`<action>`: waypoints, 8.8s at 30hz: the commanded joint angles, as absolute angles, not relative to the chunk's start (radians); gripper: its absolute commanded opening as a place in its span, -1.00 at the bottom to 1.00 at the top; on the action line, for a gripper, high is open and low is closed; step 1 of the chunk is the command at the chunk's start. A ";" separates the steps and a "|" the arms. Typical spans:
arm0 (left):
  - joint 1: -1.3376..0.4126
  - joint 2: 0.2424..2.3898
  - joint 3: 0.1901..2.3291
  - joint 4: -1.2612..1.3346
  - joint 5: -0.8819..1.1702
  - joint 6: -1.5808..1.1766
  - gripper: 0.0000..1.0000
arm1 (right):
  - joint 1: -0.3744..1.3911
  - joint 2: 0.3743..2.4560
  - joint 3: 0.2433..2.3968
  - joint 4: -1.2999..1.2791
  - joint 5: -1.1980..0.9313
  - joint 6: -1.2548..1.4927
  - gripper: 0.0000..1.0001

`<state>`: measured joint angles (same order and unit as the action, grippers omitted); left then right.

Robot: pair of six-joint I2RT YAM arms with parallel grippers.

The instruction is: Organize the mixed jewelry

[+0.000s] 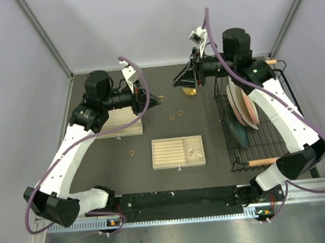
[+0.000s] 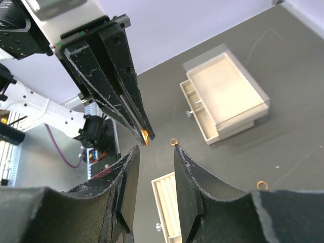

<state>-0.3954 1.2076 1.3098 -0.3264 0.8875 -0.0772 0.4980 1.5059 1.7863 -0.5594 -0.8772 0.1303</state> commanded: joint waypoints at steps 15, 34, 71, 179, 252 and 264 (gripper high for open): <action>-0.659 1.433 1.359 -0.934 0.264 0.822 -1.00 | 0.298 1.260 1.634 -0.633 -0.647 -0.067 -0.31; -0.821 1.666 1.235 -0.847 0.035 0.854 -1.00 | 0.235 1.129 1.465 -0.689 -0.535 -0.156 -0.34; -0.853 1.812 1.278 -0.865 -0.048 0.821 -1.00 | 0.213 1.092 1.420 -0.698 -0.548 -0.179 -0.37; -0.436 1.601 0.976 -0.741 0.143 0.305 -0.28 | 0.206 1.095 1.282 -0.693 -0.532 -0.161 -0.21; -0.425 1.552 0.884 -0.715 0.078 0.383 -0.54 | 0.206 1.115 1.256 -0.673 -0.537 -0.164 -0.25; -0.430 1.545 0.871 -0.727 0.091 0.399 -0.56 | 0.206 1.118 1.262 -0.672 -0.534 -0.164 -0.25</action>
